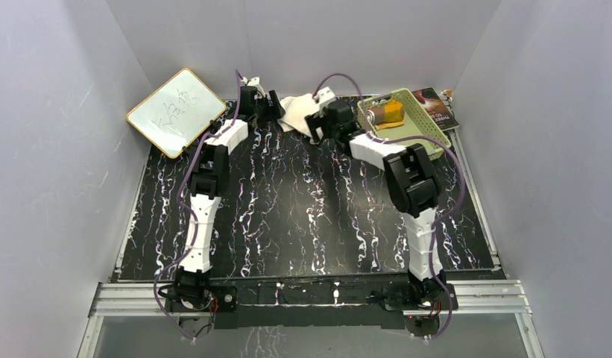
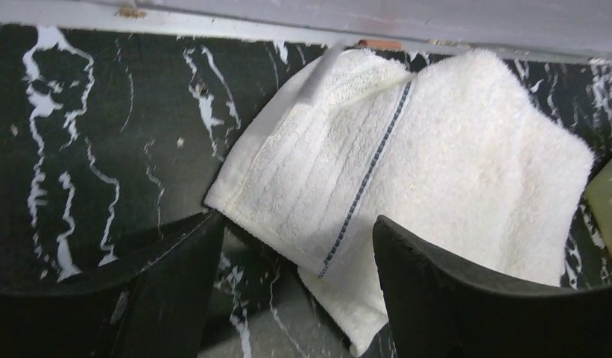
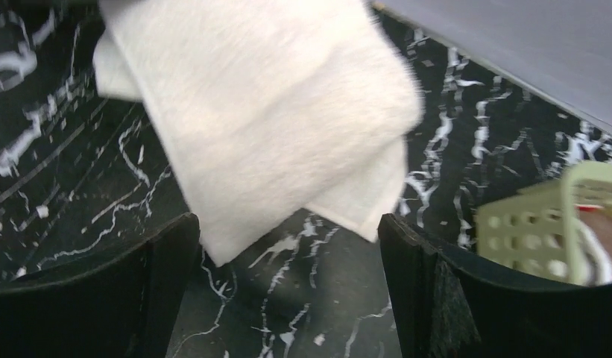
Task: Roll the towels
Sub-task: Pick up the towel at the corner of the board.
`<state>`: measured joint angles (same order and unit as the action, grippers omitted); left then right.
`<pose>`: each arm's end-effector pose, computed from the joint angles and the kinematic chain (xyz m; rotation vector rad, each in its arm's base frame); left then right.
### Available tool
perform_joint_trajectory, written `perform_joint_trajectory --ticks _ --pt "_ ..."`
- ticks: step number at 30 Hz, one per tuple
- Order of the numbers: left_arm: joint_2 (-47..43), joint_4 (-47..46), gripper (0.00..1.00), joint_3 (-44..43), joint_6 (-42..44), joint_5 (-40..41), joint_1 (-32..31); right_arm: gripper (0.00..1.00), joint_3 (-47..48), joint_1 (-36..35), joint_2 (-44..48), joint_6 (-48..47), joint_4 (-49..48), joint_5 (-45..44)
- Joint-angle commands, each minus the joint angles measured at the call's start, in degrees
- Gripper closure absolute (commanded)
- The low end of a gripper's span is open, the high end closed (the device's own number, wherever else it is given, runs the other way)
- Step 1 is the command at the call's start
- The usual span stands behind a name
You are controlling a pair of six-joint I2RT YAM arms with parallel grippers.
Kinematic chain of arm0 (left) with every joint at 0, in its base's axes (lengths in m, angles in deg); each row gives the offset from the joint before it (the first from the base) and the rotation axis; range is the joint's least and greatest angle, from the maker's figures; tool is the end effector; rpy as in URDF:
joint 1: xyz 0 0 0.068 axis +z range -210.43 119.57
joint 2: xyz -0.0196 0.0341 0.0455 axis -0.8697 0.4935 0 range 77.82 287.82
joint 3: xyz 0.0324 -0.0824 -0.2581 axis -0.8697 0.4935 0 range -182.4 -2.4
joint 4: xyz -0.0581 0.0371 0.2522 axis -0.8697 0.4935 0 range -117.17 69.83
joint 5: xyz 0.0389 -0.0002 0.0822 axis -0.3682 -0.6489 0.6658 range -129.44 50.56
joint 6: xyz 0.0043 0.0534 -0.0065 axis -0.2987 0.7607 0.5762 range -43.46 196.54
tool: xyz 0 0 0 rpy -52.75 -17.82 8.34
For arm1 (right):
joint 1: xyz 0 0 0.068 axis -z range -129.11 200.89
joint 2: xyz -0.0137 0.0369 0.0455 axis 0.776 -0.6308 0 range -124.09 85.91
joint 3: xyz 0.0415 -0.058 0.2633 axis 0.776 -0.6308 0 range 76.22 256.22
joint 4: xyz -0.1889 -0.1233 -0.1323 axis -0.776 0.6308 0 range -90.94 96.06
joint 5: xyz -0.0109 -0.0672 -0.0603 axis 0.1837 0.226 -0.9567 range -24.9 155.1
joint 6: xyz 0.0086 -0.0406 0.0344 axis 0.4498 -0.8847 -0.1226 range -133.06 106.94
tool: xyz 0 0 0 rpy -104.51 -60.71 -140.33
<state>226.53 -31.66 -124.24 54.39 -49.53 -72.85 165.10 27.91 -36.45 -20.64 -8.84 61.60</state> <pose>0.5769 -0.1335 0.1519 -0.0517 1.9978 -0.5653 0.4589 0.1922 0.2040 -0.4942 1.9566 0.1093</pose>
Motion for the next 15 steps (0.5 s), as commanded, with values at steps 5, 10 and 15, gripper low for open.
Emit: perform_joint_trajectory --ticks 5,10,15 --pt "5.6 -5.1 0.33 -5.0 -6.9 -5.3 0.9 0.10 10.7 -5.1 -11.1 -15.7 0.7 -5.5" --pt "7.0 -10.7 0.75 -5.1 -10.9 -8.6 1.9 0.21 16.3 -5.8 -16.1 -17.7 2.7 -10.5" --pt "5.2 -12.5 1.00 -4.8 -13.1 -9.7 4.4 0.92 19.4 -5.9 -17.9 -16.9 4.2 -14.3"
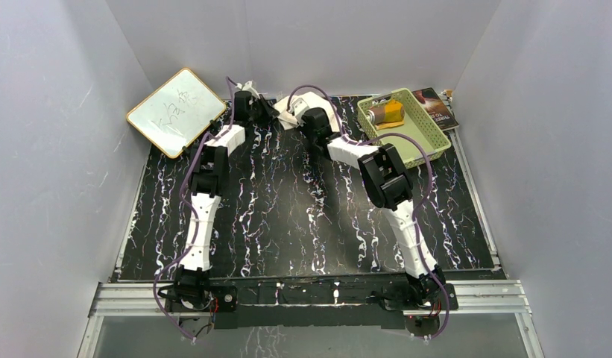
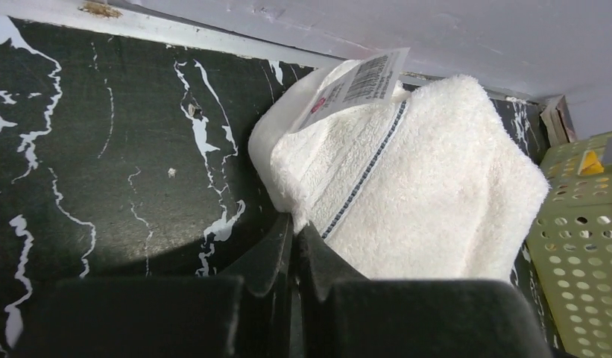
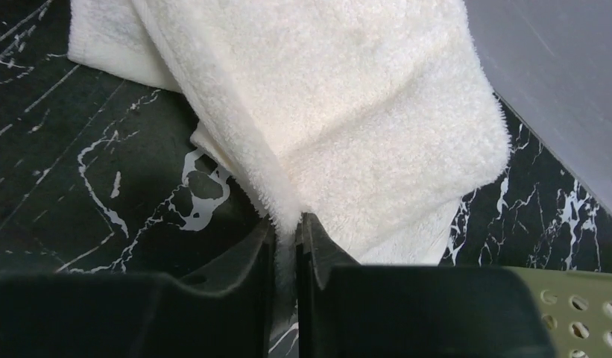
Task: Roll the towels
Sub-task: Pick up the towel at the corner of the board, then flatten out the towel at the center of the board.
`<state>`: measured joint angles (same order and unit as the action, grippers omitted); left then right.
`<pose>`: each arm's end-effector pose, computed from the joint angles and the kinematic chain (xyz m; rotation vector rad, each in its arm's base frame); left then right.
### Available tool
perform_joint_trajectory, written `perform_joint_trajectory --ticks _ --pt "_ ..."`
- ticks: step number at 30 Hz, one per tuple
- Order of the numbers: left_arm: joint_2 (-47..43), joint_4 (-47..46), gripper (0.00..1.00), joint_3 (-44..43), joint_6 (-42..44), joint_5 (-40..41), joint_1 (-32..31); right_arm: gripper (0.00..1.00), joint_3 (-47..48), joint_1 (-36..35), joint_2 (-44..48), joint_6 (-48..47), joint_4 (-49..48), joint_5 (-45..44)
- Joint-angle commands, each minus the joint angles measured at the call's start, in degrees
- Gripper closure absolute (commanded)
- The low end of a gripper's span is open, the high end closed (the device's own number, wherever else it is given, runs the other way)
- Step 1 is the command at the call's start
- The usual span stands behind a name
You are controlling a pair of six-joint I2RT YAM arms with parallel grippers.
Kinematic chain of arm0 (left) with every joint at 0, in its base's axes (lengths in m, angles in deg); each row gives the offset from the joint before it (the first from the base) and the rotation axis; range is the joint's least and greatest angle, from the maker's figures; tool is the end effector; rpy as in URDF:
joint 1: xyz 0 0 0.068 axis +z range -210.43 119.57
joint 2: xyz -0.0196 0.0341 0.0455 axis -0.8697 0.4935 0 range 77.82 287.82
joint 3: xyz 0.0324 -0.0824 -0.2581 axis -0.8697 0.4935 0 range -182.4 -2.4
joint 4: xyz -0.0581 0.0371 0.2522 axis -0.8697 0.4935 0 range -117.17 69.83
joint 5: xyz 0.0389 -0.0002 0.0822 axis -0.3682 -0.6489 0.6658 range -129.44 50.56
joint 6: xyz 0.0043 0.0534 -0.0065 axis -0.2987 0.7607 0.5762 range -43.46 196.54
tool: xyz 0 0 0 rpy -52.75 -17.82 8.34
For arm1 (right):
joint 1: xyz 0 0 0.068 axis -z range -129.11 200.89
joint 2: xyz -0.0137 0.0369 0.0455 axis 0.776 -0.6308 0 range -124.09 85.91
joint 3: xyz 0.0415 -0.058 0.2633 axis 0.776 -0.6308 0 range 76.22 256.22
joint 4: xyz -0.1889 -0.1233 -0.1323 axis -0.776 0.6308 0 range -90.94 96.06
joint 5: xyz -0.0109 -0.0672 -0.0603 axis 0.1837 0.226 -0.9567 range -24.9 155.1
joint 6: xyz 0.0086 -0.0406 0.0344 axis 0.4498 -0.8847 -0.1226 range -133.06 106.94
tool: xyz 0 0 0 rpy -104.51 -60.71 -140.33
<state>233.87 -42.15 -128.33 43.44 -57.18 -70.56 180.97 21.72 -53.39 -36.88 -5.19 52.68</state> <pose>0.5961 -0.1176 0.1215 -0.1548 1.8936 -0.8058 0.4839 0.2613 0.1412 -0.8141 1.9255 -0.1708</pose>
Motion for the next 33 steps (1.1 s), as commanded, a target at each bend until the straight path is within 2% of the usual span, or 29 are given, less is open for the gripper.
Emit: perform_joint_trajectory --ticks 1,4,8,14,18,22,23,24,25,26,27,28,33 --pt "-3.3 -1.9 1.00 -0.5 -1.6 -2.0 2.9 1.00 3.7 0.3 -0.4 -0.2 0.7 -5.6" --pt "-8.2 -0.8 1.00 0.2 0.8 -1.8 4.5 1.00 3.8 0.3 2.6 0.8 1.9 -5.3" --pt "-19.5 0.2 1.00 4.2 5.3 -1.1 5.8 1.00 3.4 0.2 9.8 3.3 3.6 -3.1" --pt "-37.9 4.5 1.00 9.4 11.5 -0.6 5.9 1.00 2.3 -0.8 24.7 3.0 5.5 -3.0" --pt "-52.1 7.1 1.00 13.6 11.6 -2.0 5.9 1.00 0.1 -2.7 36.8 3.2 7.5 2.8" --pt "-69.5 6.6 1.00 22.0 10.7 -1.6 5.8 0.74 -6.6 -4.5 51.8 5.2 6.6 13.9" --pt "-73.2 6.9 1.00 23.9 10.6 -1.2 5.8 0.64 -9.2 -4.7 56.7 6.1 5.0 16.7" --pt "-76.7 7.5 1.00 25.4 10.7 -0.7 5.8 0.57 -11.9 -4.7 59.1 6.8 3.2 18.8" --pt "-80.5 8.3 1.00 26.7 10.8 -0.4 5.8 0.35 -14.5 -4.7 63.3 7.4 1.2 20.5" --pt "-83.8 9.3 1.00 27.7 11.1 -0.3 5.8 0.18 -16.9 -4.7 66.0 8.1 -0.4 21.9" --pt "-85.4 10.4 1.00 28.6 11.6 -0.1 5.8 0.05 -19.0 -4.7 68.0 8.6 -1.8 22.7" --pt "-86.4 11.9 1.00 29.2 12.1 -0.1 5.8 0.02 -20.5 -4.8 69.6 9.2 -2.9 23.2" --pt "-84.9 17.8 1.00 34.0 14.4 0.8 5.8 0.02 -26.1 -4.7 71.7 11.6 -2.6 22.6"
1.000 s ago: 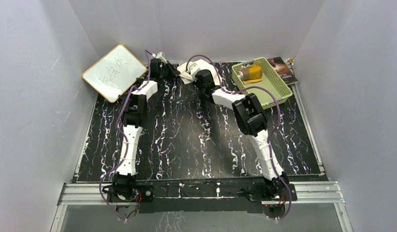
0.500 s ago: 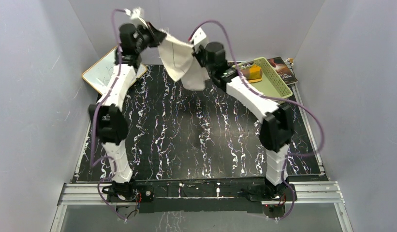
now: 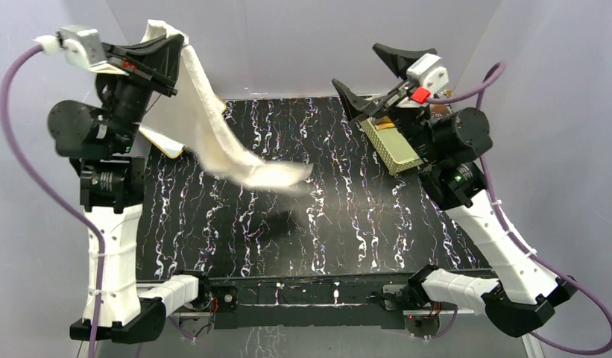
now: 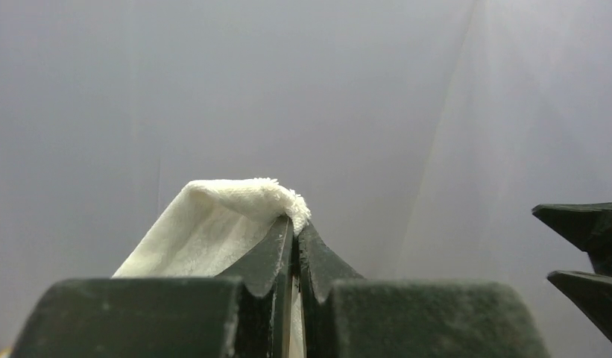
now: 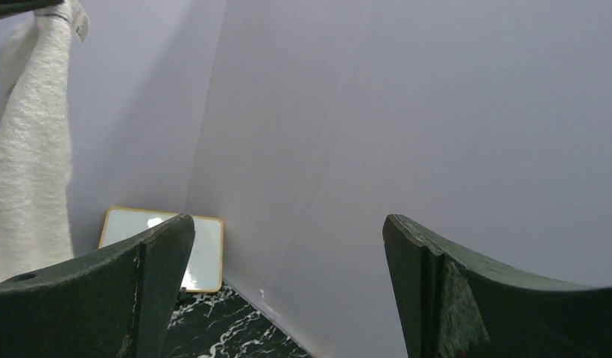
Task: Roll the towels
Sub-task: Flatten out the towel at the center of the board.
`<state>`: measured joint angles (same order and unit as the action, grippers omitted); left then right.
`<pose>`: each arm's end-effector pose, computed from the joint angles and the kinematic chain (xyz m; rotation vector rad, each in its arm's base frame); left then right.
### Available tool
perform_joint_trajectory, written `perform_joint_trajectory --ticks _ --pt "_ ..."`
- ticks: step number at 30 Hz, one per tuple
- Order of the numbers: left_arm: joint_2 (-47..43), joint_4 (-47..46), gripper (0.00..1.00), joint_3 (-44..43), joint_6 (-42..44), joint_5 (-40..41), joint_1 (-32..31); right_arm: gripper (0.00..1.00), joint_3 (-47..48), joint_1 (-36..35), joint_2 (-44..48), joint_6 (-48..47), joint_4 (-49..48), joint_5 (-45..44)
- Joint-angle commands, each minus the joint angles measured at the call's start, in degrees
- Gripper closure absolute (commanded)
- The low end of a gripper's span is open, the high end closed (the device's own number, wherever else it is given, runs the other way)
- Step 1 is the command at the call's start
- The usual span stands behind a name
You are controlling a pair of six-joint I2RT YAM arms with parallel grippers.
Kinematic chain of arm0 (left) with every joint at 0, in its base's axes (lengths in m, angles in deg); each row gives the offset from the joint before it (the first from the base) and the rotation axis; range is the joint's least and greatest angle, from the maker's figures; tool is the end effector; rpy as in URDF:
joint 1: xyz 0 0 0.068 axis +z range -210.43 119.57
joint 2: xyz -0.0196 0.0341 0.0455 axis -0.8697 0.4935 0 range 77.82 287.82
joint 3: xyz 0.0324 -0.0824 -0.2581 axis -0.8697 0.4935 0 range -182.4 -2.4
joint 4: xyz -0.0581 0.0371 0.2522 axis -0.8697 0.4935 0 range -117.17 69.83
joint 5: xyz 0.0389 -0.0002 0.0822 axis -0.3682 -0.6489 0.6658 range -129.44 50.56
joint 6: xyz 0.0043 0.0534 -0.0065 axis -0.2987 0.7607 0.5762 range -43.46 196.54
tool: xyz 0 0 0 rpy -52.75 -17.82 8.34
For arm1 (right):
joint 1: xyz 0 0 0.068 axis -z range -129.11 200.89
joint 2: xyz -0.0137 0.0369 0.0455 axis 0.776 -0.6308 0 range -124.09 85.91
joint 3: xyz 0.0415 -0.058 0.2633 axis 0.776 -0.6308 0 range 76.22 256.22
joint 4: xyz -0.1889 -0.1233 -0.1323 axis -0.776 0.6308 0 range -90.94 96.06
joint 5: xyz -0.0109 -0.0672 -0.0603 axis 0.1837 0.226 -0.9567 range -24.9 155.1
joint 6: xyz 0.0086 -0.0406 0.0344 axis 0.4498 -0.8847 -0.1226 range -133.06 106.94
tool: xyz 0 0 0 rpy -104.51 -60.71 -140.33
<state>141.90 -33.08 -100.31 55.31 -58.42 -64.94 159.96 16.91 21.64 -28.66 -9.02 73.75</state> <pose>0.1560 -0.0240 0.6060 0.1825 0.9169 -0.5619 0.1739 0.1236 0.5400 -0.5828 0.9365 0.3702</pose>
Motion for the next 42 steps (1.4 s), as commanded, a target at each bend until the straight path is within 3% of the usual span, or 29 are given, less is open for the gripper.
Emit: perform_joint_trajectory --ticks 1,5,9,12,17,21,26,29,39,40,42 --pt "7.8 9.4 1.00 7.2 2.8 1.6 0.2 0.02 -5.7 0.1 -3.8 4.2 2.5 1.3" --pt "10.8 12.2 1.00 10.0 5.0 1.0 0.2 0.02 -10.8 -0.1 -6.5 7.9 7.2 2.7" --pt "12.1 15.4 1.00 9.5 7.7 2.9 0.2 0.02 -20.7 -2.7 -8.5 9.7 3.5 2.3" --pt "13.4 17.7 1.00 6.0 8.9 2.4 0.2 0.02 -23.2 -3.9 -10.2 9.7 3.5 2.3" --pt "15.8 15.5 1.00 1.5 4.8 -7.4 -0.8 0.02 -24.7 -4.0 -9.5 9.7 3.5 2.3" --pt "18.2 13.6 1.00 -2.3 6.9 -8.7 -13.2 0.02 -25.2 -3.9 -8.5 9.7 3.5 2.3" --pt "27.7 17.9 1.00 -17.0 11.2 -11.4 -31.3 0.02 -28.7 -3.7 -3.9 9.7 3.5 2.3" --pt "31.5 21.6 1.00 -24.6 11.6 -7.2 -34.1 0.02 -28.9 -3.7 -2.0 9.7 3.5 2.3" --pt "31.5 34.4 1.00 -38.3 22.7 27.2 -34.0 0.02 -28.1 -3.7 -2.6 9.7 3.5 2.3" --pt "31.2 35.1 1.00 -39.1 23.6 29.2 -34.0 0.02 -27.8 -3.7 -3.3 15.5 -1.2 -22.6" --pt "30.0 35.6 1.00 -39.1 24.7 32.2 -34.0 0.02 -27.0 -3.7 -5.3 17.3 -3.3 -29.4"
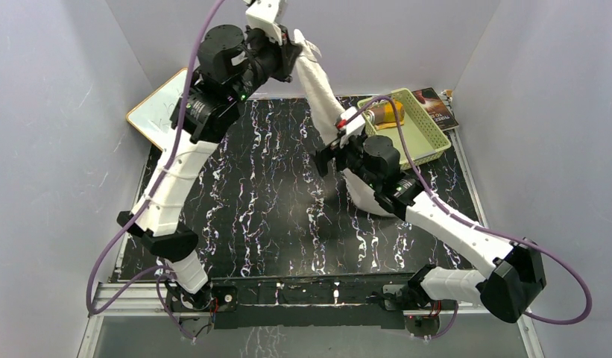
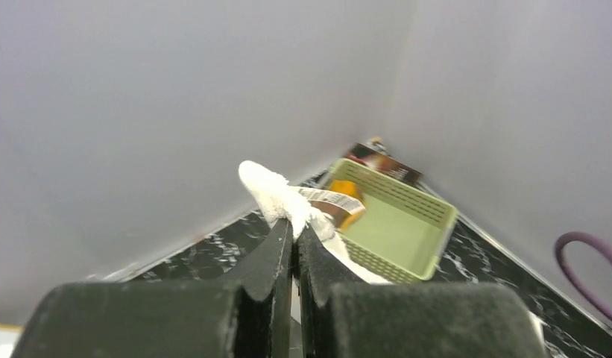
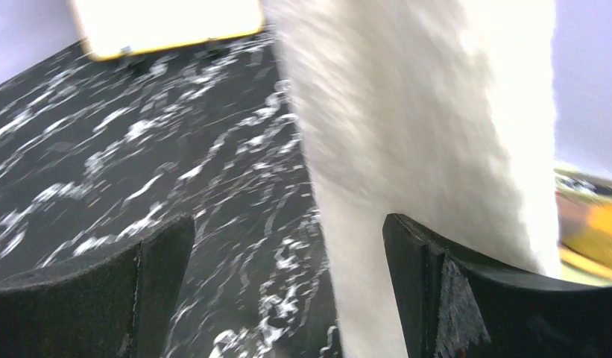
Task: Roll the towels
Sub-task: Flatten out the towel at the center of the board.
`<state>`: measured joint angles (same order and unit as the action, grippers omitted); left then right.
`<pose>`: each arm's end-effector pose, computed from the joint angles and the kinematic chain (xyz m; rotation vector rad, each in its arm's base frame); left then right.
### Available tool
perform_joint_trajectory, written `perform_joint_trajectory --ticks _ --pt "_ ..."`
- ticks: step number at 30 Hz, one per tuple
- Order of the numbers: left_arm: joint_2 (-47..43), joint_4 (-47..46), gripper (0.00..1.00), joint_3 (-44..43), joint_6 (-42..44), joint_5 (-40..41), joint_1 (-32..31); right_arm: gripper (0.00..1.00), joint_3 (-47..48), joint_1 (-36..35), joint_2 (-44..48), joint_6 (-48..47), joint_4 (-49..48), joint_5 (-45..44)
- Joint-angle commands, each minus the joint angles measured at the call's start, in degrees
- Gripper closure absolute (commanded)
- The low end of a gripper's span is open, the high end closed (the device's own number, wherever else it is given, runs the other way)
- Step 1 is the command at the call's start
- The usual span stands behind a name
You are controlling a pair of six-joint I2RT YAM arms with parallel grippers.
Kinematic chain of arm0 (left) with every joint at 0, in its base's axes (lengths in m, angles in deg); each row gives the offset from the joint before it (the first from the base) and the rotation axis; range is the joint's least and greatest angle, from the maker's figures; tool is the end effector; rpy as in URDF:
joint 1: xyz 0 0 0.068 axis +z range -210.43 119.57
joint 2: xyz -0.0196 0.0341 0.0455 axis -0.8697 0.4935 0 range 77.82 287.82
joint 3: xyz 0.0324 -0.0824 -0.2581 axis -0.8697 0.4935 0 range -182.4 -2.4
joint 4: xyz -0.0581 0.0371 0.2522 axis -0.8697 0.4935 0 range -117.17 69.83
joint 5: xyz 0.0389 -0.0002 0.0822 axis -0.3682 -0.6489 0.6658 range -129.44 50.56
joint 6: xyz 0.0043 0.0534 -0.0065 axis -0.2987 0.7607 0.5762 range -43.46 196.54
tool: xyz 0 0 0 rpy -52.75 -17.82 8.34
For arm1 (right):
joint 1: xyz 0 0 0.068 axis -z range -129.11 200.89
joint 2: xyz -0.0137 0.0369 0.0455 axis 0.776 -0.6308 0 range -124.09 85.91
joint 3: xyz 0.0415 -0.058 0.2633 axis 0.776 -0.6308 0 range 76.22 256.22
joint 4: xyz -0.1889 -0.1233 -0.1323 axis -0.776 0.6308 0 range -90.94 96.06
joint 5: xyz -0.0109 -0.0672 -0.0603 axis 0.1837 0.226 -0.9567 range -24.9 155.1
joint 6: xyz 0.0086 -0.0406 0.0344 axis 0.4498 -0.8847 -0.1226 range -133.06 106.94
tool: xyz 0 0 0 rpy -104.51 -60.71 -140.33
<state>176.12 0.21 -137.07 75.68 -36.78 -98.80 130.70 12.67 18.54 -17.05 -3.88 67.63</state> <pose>0.2581 -0.2023 0.5855 0.4244 1.3710 -0.5326 0.2179 0.1736 0.3420 -0.6671 1.6376 0.4743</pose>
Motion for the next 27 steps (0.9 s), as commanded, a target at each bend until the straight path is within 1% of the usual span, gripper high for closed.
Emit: perform_joint_trajectory --ticks 1,5,10,13,14,16,17,18,19,20,21,22,23,26,27 --pt "-5.2 2.3 1.00 -1.6 4.6 11.8 -0.2 0.02 2.7 0.6 -3.7 6.0 -8.5 -24.4" --pt "-8.7 2.6 1.00 1.6 4.9 14.8 -0.2 0.02 3.5 0.7 -10.6 7.5 -8.9 -30.5" --pt "-9.9 6.0 1.00 1.7 5.7 17.3 -0.2 0.02 3.5 2.8 -18.8 9.1 -10.5 -27.8" --pt "-12.6 5.3 1.00 3.7 5.1 17.6 -0.2 0.03 5.7 6.5 -25.3 10.6 -12.3 -22.8" --pt "-13.6 5.2 1.00 4.6 4.7 17.3 -0.3 0.12 6.8 8.2 -27.8 11.1 -13.2 -18.7" --pt "-15.2 5.6 1.00 5.8 4.0 16.8 -0.2 0.41 9.7 11.5 -33.5 11.7 -15.7 -6.6" --pt "-15.5 6.1 1.00 5.8 3.8 16.7 -0.2 0.54 11.6 12.1 -34.9 11.8 -15.5 -2.8" --pt "-15.7 6.8 1.00 5.6 3.8 16.7 -0.2 0.64 13.5 12.2 -36.3 11.6 -14.1 0.1" --pt "-15.5 7.6 1.00 4.9 4.0 16.8 -0.2 0.62 14.4 11.9 -36.2 11.1 -13.1 3.4" --pt "-15.0 8.8 1.00 4.1 4.3 17.2 -0.2 0.52 14.1 11.2 -35.3 10.9 -13.9 6.5" --pt "-14.1 10.2 1.00 3.0 4.5 17.8 -0.2 0.38 12.9 10.1 -34.0 10.5 -15.2 8.4" --pt "-13.2 11.2 1.00 2.0 4.6 18.4 -0.2 0.27 11.7 8.8 -33.0 9.8 -16.4 8.6" --pt "-12.3 12.1 1.00 1.4 4.7 19.0 -0.2 0.19 10.5 7.2 -31.4 8.9 -17.1 8.3" --pt "-9.4 12.8 1.00 0.0 4.6 20.6 -0.2 0.07 9.3 3.0 -30.3 7.5 -16.4 11.3" --pt "-8.0 13.1 1.00 -1.1 4.6 21.1 -0.2 0.05 8.9 1.8 -30.1 7.6 -16.6 12.2"
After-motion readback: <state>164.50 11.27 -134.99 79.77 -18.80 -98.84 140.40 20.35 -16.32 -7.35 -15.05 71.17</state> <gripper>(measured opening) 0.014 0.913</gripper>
